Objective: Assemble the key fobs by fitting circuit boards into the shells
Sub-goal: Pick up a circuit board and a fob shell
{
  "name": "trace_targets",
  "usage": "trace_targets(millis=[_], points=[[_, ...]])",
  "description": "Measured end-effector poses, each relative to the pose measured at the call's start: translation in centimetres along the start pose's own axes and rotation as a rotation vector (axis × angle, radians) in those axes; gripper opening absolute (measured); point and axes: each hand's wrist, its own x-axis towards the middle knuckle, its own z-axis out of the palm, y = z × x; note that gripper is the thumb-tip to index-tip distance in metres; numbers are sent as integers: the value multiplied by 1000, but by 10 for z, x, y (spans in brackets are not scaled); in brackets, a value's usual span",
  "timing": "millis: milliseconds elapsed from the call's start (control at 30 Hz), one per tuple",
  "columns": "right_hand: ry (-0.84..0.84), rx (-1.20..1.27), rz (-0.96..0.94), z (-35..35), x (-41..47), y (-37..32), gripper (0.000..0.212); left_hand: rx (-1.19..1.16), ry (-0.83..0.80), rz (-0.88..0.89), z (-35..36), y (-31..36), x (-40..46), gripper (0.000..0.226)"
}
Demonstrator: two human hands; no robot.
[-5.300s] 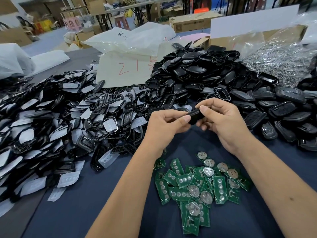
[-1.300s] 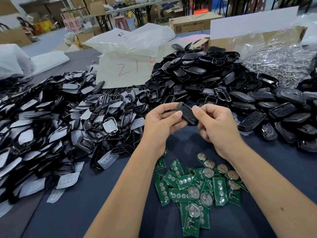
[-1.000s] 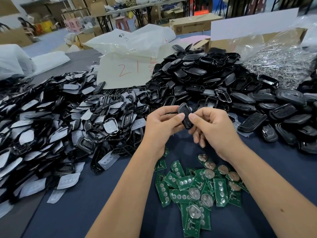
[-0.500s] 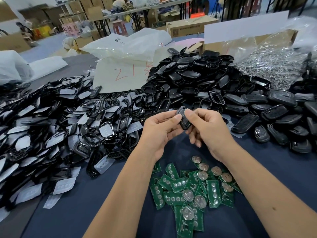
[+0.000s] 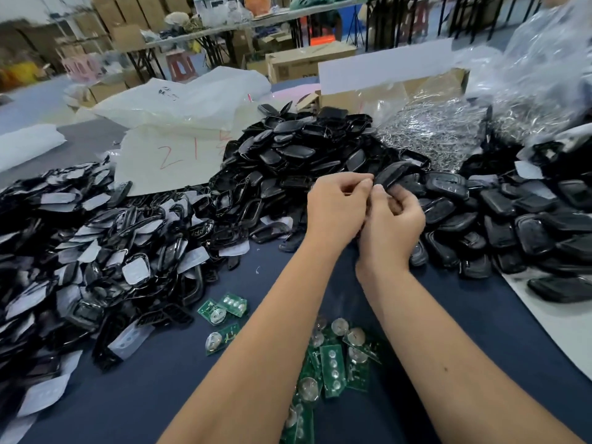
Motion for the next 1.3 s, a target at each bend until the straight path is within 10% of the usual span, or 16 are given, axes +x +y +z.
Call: trace_targets(millis=[367, 533, 833, 967, 1300], points=[[73, -235, -184, 1, -22, -6, 13, 401, 60, 232, -6, 3, 28, 19], [-121, -457, -132, -1, -19, 0, 14, 855, -276, 254, -32, -4, 59, 35], [-474, -841, -214, -2, -27, 6, 5, 808, -157, 198, -54, -22, 68, 48], [-501, -859, -250, -3, -30, 8, 5, 890, -93, 156, -65, -31, 65, 19], [-563, -1082, -343, 0, -29, 5, 55, 470, 254, 18, -85, -40, 53, 15]])
